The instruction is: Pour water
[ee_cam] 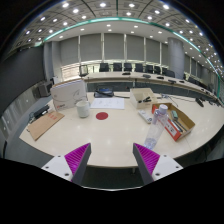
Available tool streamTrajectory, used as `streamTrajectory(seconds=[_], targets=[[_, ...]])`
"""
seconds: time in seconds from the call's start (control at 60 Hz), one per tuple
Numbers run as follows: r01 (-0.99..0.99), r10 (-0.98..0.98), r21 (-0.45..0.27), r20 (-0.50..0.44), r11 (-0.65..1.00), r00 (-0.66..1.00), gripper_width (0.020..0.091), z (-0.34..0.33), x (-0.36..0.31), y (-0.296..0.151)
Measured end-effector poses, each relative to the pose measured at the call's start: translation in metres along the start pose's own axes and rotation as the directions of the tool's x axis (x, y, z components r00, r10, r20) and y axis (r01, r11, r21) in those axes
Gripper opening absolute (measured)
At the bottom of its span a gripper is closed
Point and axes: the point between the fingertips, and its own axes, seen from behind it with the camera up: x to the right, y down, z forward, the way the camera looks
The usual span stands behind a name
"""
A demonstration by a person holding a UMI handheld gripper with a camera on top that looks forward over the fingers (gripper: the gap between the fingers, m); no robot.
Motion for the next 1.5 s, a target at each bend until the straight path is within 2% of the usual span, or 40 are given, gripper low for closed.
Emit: streamTrajectory(seconds=[0.3,0.6,0.633,0.667,0.783,0.833,0.917,1.0,1.017,1.233,1.5], targets=[[0.021,-0.012,0.102,-0.093,0.995,0.996,0.0859,0.069,0.137,0.027],[0.003,0.017,0.176,-0.112,0.984,0.994,0.0856,0.162,0.194,0.013],[-0.004,0.024,0.179,-0.108,0.984,0.994,0.0836,0.17,0.194,0.013],[-0.011,0.03,0.184,-0.099,0.983,0.995,0.0787,0.178,0.194,0.011],[-0.01,0.033,0.206,-0.107,0.978,0.994,0.0512,0.193,0.198,0.004],[-0.015,0.039,0.208,-0.112,0.978,0.993,0.0498,0.193,0.199,0.003],[-0.019,0.039,0.211,-0.091,0.977,0.995,0.0427,0.194,0.197,0.003],[-0.002,0.026,0.205,-0.117,0.979,0.993,0.0383,0.191,0.199,0.003],[0.004,0.021,0.203,-0.12,0.979,0.993,0.0347,0.191,0.199,0.002],[0.066,-0.031,0.182,-0.191,0.981,0.981,0.0345,0.186,0.199,-0.029],[0.275,-0.208,0.195,-0.305,0.941,0.929,0.0343,0.196,0.16,-0.131]])
